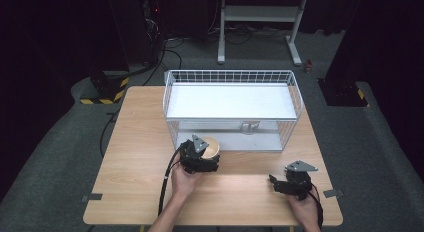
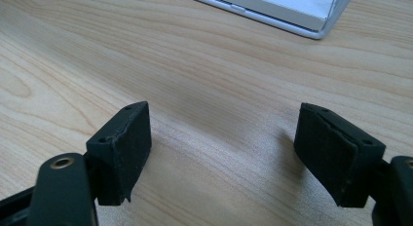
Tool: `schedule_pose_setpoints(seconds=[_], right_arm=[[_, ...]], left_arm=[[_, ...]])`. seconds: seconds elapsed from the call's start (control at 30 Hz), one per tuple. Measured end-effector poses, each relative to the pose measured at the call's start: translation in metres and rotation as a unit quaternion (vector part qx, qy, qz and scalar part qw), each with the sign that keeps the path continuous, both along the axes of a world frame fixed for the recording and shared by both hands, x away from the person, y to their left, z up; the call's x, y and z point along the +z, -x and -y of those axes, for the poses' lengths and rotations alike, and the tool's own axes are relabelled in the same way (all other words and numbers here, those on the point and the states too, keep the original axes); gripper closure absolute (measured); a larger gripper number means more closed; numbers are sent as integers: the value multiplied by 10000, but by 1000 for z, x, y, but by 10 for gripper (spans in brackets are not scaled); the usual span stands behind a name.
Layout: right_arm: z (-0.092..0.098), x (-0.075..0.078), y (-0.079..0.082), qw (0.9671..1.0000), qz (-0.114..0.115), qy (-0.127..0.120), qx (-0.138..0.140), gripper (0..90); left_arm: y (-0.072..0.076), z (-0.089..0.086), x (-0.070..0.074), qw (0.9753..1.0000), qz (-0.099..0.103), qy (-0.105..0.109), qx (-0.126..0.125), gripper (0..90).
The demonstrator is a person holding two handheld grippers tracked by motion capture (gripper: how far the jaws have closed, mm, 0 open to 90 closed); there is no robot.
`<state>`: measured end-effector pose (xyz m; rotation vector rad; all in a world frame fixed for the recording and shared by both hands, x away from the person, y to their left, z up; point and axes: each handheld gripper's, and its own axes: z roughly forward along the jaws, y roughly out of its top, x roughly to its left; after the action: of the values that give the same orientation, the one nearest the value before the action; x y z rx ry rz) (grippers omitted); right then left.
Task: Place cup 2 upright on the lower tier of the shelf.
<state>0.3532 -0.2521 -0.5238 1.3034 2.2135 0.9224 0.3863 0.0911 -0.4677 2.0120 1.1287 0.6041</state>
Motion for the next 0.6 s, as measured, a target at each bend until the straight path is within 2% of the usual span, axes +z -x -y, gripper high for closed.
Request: schedule_pose_setpoints(seconds=[0.13, 0.23, 0.37, 0.6], right_arm=[[0, 0, 0, 10000, 1, 0, -1, 218], [0, 0, 0, 10000, 2, 0, 0, 218], [0, 0, 0, 10000, 2, 1, 0, 218], [0, 0, 0, 10000, 1, 1, 0, 218]], left_arm=[[-6, -1, 1, 10000, 4, 31, 62, 94], [-10, -3, 0, 9998, -20, 145, 118, 94], [-15, -4, -4, 9997, -69, 88, 197, 94], [-19, -7, -5, 9996, -7, 150, 257, 95]])
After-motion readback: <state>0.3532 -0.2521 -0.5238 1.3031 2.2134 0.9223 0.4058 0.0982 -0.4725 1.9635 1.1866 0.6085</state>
